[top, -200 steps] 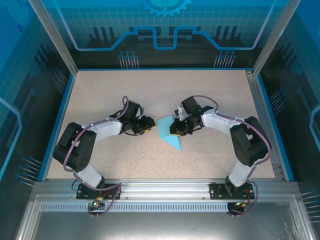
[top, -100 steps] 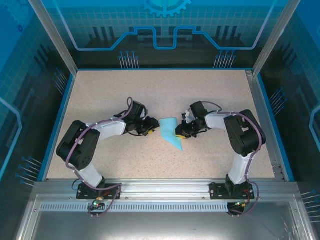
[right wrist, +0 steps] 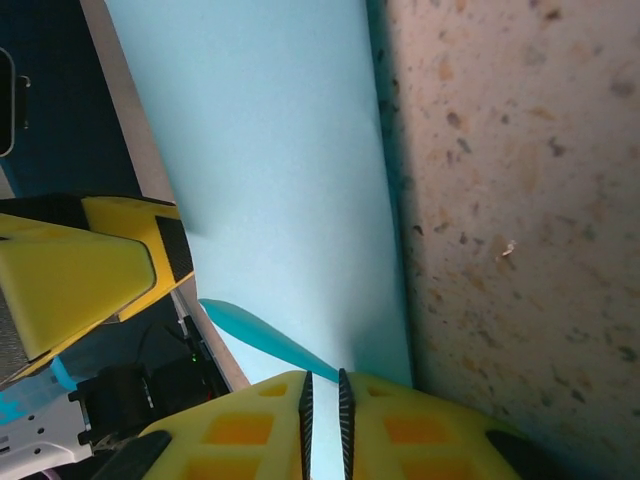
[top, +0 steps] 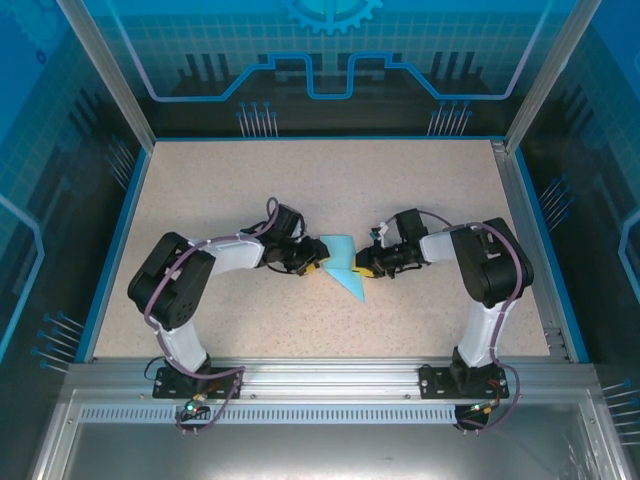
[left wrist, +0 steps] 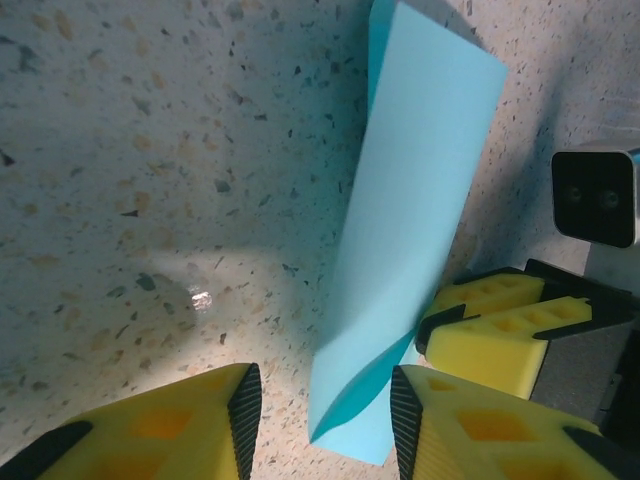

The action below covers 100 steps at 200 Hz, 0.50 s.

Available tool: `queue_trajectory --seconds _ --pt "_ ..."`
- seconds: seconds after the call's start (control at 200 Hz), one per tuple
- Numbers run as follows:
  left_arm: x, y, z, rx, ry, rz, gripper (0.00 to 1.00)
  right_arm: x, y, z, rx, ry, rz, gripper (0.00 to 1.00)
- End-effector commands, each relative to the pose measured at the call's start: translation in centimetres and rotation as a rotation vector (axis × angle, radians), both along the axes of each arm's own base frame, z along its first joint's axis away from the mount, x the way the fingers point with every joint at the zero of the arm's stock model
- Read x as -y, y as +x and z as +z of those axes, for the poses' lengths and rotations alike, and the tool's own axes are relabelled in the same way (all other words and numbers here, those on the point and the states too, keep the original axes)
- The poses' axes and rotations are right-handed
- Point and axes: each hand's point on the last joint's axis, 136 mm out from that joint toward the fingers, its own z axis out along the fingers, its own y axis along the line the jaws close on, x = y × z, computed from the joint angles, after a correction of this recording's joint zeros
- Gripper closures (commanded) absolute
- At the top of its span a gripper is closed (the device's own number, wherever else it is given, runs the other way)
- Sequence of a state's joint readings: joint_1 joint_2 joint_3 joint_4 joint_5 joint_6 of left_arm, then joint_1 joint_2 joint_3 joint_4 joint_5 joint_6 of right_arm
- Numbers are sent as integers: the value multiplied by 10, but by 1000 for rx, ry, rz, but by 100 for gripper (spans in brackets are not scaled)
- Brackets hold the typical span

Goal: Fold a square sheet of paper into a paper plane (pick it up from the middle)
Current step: Fold the wing for the fifth time at the center of the table.

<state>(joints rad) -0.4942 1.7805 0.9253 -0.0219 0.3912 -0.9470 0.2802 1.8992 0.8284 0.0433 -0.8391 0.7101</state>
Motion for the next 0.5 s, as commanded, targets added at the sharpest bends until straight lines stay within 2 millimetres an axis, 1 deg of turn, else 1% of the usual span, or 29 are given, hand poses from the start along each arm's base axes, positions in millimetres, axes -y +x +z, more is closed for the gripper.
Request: queue_trajectory --seconds 0.0,0.21,0.35,0.495 --pt "11 4 4 -8 -35 -7 57 24 -6 -43 -79 -139 -71 82" --pt "23 14 7 2 -79 -18 58 26 -8 -50 -93 -156 -73 82" --pt "26 20 7 9 -84 -25 60 28 -9 -53 -97 -171 -75 81" --pt "31 26 8 19 -91 -37 65 28 -8 -54 -96 -177 -74 80"
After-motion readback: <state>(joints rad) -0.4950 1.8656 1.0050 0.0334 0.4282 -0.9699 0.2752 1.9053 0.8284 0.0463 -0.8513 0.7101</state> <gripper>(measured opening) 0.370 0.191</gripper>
